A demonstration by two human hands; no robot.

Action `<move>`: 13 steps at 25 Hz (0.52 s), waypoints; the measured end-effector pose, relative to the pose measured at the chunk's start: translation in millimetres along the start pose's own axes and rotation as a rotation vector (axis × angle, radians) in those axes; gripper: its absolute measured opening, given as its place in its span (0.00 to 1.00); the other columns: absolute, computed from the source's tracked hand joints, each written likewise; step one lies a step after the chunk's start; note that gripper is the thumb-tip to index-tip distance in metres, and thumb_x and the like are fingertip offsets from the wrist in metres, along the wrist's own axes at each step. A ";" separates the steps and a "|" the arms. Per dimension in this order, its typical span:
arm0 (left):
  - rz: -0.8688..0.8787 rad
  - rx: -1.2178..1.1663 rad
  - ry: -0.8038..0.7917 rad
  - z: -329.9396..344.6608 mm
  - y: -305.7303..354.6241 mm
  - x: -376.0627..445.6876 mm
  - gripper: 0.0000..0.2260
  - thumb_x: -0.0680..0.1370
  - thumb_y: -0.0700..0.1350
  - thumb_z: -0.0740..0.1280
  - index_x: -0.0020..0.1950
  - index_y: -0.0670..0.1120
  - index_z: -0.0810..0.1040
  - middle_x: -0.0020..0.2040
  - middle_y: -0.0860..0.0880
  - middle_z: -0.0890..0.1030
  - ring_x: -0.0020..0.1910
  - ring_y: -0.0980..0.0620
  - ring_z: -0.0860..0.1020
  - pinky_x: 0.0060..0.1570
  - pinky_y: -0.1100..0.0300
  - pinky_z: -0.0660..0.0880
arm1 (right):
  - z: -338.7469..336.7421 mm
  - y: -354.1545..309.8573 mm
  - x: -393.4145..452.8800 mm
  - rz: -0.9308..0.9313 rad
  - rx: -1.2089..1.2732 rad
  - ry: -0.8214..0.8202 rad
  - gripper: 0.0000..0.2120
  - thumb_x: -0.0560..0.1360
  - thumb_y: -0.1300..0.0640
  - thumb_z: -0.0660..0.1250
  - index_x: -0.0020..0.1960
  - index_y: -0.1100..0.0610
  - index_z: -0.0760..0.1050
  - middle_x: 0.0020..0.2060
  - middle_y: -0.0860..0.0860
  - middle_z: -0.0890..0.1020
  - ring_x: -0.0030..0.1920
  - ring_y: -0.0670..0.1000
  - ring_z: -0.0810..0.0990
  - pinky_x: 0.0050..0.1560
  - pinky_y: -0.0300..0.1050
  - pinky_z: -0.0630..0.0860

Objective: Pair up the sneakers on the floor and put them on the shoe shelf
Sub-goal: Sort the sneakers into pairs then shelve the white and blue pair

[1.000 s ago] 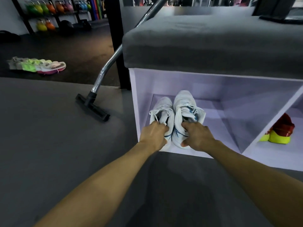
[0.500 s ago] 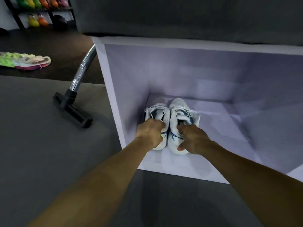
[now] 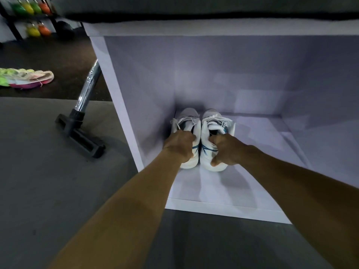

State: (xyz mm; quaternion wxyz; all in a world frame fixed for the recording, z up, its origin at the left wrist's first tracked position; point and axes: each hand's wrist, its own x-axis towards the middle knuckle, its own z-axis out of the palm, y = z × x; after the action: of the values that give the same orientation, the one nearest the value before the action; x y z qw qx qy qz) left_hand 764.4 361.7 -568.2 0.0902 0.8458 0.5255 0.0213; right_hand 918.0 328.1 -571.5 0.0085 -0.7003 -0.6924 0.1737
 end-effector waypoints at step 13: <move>0.081 -0.241 0.165 21.5 -9.1 -72.2 0.40 0.67 0.54 0.75 0.75 0.55 0.61 0.75 0.53 0.63 0.72 0.47 0.64 0.66 0.48 0.69 | 26.5 -4.5 -78.6 -0.044 -0.004 0.319 0.40 0.70 0.46 0.73 0.75 0.50 0.57 0.76 0.49 0.59 0.76 0.52 0.54 0.72 0.52 0.57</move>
State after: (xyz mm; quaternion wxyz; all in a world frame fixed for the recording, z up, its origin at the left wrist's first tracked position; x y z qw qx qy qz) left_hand 726.9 298.4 -586.7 0.1466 0.8447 0.4903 0.1570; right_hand 908.5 245.8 -577.1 0.1208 -0.7038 -0.6976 0.0585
